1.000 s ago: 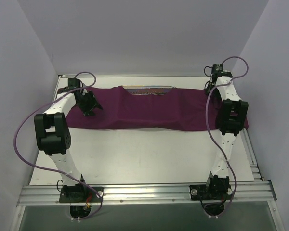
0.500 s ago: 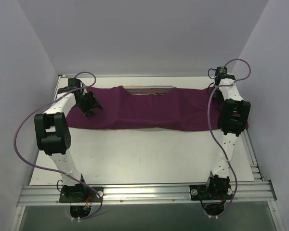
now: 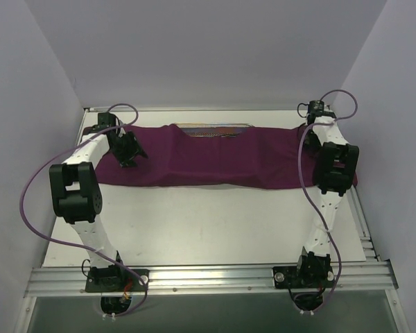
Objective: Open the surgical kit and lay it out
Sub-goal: Open the surgical kit at the center of the board.
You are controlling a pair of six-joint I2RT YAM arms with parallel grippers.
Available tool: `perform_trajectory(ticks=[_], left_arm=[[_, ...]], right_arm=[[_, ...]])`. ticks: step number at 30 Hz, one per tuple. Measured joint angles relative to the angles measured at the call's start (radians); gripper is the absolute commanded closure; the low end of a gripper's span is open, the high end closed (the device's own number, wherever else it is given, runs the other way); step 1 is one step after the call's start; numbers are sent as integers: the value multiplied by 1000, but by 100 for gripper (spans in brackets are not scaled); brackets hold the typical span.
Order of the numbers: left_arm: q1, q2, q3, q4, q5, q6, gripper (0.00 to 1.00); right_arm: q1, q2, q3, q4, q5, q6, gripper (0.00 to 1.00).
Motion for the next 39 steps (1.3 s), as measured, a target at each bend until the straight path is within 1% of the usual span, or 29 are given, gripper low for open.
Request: perform_trajectory(ticks=[6, 11, 20, 25, 30, 33, 39], left_arm=[[1, 0, 0, 0, -8, 0, 34], [13, 0, 1, -2, -21, 0, 30], [40, 0, 1, -4, -45, 0, 30], [43, 0, 1, -4, -46, 0, 30], [43, 0, 1, -4, -45, 1, 29], [43, 0, 1, -4, -46, 1, 29], [44, 0, 1, -4, -45, 2, 29]], right_arm=[[0, -20, -42, 40, -9, 0, 59], [-2, -55, -109, 92, -25, -3, 60], [-11, -108, -201, 137, -46, -20, 61], [-11, -139, -251, 158, -66, -28, 55], [-17, -140, -251, 156, -92, -39, 54], [-23, -146, -257, 155, -109, -42, 55], [-28, -199, -336, 147, -130, -51, 60]])
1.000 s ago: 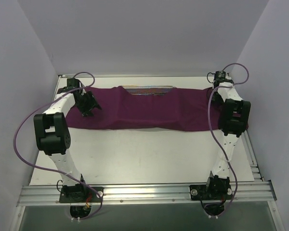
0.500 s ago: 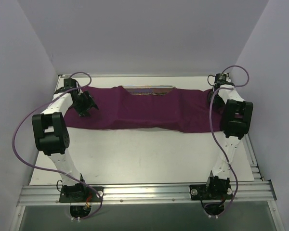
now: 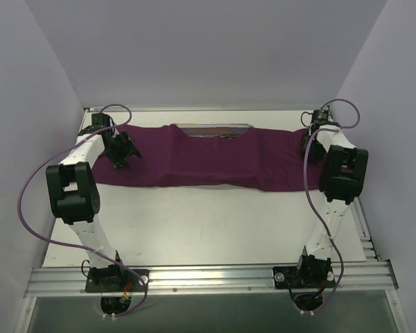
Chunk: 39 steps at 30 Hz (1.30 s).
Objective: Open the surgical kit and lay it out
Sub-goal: Open the surgical kit at the center of the board.
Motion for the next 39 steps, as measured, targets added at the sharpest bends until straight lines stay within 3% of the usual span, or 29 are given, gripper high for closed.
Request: perform_trajectory(ticks=[9, 13, 16, 29, 39], left_arm=[[2, 0, 0, 0, 0, 1, 29], [4, 0, 0, -1, 0, 1, 29], [8, 0, 0, -2, -8, 2, 29], [42, 4, 65, -16, -72, 2, 28], [51, 17, 76, -19, -95, 7, 26]], right_arm=[[-3, -14, -28, 17, -16, -2, 68], [-3, -5, -9, -3, -15, -2, 92], [-3, 9, 14, -17, -13, 1, 99], [-3, -30, 52, -98, 17, 24, 100], [5, -221, -120, -101, -2, 64, 100]])
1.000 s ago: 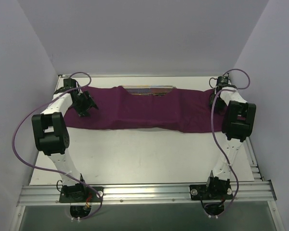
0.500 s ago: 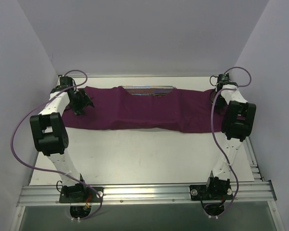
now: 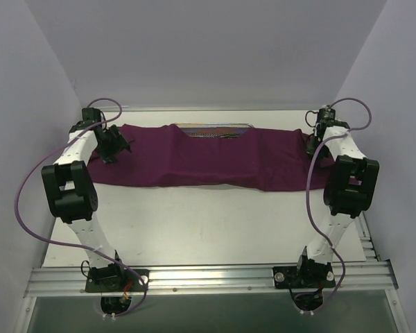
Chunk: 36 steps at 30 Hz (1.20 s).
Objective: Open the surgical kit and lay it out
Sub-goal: Open the surgical kit at the center of the board.
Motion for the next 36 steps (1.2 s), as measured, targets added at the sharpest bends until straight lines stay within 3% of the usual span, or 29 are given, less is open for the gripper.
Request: perform_trajectory(ticks=[6, 11, 15, 24, 32, 36], left_arm=[[30, 66, 100, -11, -35, 17, 11], [54, 137, 206, -16, -79, 42, 11], [60, 218, 311, -4, -70, 101, 24], [26, 434, 541, 6, -44, 245, 25], [-106, 552, 778, -24, -242, 320, 25], [-153, 576, 814, -45, -336, 332, 30]], right_arm=[[13, -61, -115, -24, -63, 79, 100], [27, -92, -119, -76, -140, 117, 100], [71, -93, -53, -134, -151, 114, 100], [130, -93, -6, -166, -196, 92, 100], [125, -117, -5, -175, -227, 94, 100], [136, -140, -13, -172, -236, 98, 100]])
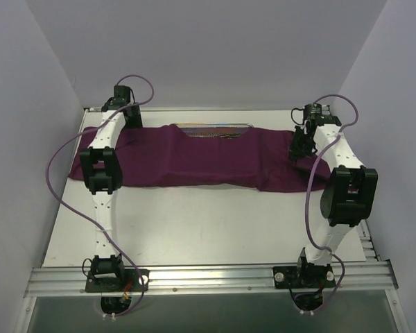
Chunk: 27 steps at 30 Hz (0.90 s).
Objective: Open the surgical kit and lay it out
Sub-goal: Open the surgical kit at the center of the board.
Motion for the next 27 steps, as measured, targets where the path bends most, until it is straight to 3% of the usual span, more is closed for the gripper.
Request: perform_trajectory(ticks=[7, 19, 27], left_arm=[[-7, 66, 48, -71, -114, 0, 43], [-53, 92, 65, -121, -165, 15, 44], [-56, 92, 65, -144, -181, 17, 58]], right_arm=[[9, -41, -9, 0, -1, 2, 100], [9, -47, -24, 10, -7, 7, 100], [8, -47, -23, 14, -11, 7, 100]])
